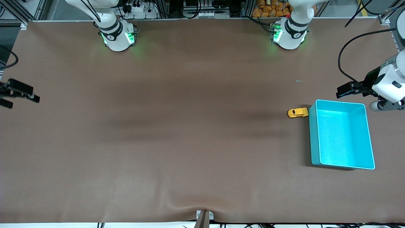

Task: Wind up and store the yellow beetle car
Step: 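Lower the left gripper onto the yellow car beside the box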

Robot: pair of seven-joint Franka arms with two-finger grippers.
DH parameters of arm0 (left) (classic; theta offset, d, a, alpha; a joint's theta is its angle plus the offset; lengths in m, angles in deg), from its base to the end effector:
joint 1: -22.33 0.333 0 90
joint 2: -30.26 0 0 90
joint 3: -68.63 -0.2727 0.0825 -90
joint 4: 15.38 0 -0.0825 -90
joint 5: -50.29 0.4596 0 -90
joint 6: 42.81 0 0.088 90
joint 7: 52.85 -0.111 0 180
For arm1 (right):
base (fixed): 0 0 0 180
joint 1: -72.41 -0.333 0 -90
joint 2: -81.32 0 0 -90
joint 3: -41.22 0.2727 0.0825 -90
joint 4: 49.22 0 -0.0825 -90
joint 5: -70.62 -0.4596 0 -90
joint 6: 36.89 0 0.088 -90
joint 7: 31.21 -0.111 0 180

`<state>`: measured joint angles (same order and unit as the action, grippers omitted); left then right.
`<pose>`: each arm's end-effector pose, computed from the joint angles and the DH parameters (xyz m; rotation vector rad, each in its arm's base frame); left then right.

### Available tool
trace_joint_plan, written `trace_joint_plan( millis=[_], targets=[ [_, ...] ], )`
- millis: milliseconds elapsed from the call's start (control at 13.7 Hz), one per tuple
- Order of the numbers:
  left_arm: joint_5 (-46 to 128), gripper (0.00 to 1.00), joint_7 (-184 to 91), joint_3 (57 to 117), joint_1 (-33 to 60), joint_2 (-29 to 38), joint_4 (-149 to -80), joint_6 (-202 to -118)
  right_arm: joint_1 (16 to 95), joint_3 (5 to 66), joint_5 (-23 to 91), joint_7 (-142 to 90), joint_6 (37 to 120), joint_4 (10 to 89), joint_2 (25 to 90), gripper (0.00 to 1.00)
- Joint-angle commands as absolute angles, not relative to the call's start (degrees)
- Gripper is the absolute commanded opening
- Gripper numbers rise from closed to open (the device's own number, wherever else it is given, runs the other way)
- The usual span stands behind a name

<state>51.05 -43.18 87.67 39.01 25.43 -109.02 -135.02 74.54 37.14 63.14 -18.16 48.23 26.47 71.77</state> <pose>0.6463 -0.0201 0.4946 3.1278 0.1974 -0.1656 0.6635 -0.0529 0.5985 -3.0180 -0.1985 -0.0273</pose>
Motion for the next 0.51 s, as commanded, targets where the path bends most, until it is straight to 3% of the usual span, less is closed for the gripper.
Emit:
trace_joint_plan(
  millis=[0,219,439],
  targets=[
    [51.96,1.00,-36.09,88.32,39.29,25.16,-109.24,-134.39,71.97,37.00,66.57,-21.27,47.48,28.03,74.02,1.00],
    [51.61,1.00,-35.28,88.41,39.21,27.70,-115.11,-136.48,71.88,37.00,67.45,-23.29,47.92,31.10,75.77,1.00],
    [51.26,1.00,-33.18,88.50,39.29,33.14,-124.85,-143.59,71.71,37.08,68.33,-23.21,54.13,40.83,81.73,1.00]
  ],
)
